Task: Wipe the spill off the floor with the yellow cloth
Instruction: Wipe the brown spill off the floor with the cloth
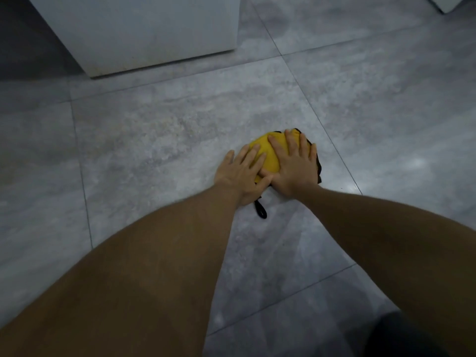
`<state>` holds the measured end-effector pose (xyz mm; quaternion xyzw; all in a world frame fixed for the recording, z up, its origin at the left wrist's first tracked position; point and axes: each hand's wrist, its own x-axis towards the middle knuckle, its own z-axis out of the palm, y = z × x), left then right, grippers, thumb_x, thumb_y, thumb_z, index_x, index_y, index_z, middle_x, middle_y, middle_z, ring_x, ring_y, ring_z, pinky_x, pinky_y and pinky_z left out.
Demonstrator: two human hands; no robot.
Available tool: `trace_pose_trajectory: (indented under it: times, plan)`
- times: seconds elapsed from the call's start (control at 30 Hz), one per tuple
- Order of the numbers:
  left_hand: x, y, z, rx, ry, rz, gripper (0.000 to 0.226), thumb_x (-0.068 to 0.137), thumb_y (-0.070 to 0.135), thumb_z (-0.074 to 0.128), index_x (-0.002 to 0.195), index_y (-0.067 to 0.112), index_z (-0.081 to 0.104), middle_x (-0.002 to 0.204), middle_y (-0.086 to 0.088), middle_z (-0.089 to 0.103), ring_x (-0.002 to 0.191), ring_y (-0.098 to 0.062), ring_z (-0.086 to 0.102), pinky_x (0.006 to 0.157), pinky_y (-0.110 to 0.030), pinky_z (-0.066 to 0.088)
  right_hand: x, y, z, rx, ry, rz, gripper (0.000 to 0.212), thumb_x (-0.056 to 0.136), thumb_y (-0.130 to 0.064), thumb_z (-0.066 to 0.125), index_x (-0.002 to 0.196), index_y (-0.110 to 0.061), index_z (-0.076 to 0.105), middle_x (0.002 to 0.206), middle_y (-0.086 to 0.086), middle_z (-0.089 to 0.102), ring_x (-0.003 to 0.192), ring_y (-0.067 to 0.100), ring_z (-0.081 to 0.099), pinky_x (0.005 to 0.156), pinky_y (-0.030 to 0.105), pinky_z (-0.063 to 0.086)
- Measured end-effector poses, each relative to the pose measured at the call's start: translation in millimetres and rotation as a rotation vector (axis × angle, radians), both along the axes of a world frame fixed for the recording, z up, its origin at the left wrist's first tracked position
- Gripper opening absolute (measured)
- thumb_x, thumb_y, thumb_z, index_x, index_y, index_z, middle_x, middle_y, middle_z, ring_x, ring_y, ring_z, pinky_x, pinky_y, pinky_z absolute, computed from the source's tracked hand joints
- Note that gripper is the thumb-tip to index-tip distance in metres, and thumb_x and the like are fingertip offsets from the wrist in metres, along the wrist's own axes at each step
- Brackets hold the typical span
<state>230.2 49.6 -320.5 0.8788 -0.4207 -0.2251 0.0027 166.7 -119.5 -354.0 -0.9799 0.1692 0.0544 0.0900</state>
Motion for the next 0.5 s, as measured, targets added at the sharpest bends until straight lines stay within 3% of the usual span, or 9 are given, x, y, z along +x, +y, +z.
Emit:
trace_pose_trajectory:
  times: [0.3, 0.5]
  plan:
    - [-29.8, -5.6, 3.4, -0.007, -0.015, -0.144, 0.072, 0.098, 0.065, 0.011, 0.158, 0.029, -0.006, 0.167, 0.002, -0.016, 0.152, -0.019, -0.015, 0.122, -0.049, -0.003, -53.4, -18.1, 2.2, -0.01, -0.001, -0.014, 0.093, 0.08, -0.091, 0.025, 0.161, -0.046, 0.012, 0.173, 0.005, 0.006, 0.157, 0.041, 0.003, 0.123, 0.068, 0.006]
    - [-72.1, -10.6, 0.3, -0.097, -0.004, -0.172, 0.071, 0.1, 0.062, 0.018, 0.159, 0.025, 0.009, 0.168, -0.003, 0.002, 0.153, -0.023, -0.003, 0.122, -0.05, 0.001, -101.0, -24.3, 3.0, -0.042, 0.005, -0.03, 0.095, 0.08, -0.095, 0.012, 0.161, -0.044, 0.015, 0.173, 0.005, 0.007, 0.157, 0.042, 0.005, 0.122, 0.069, 0.01]
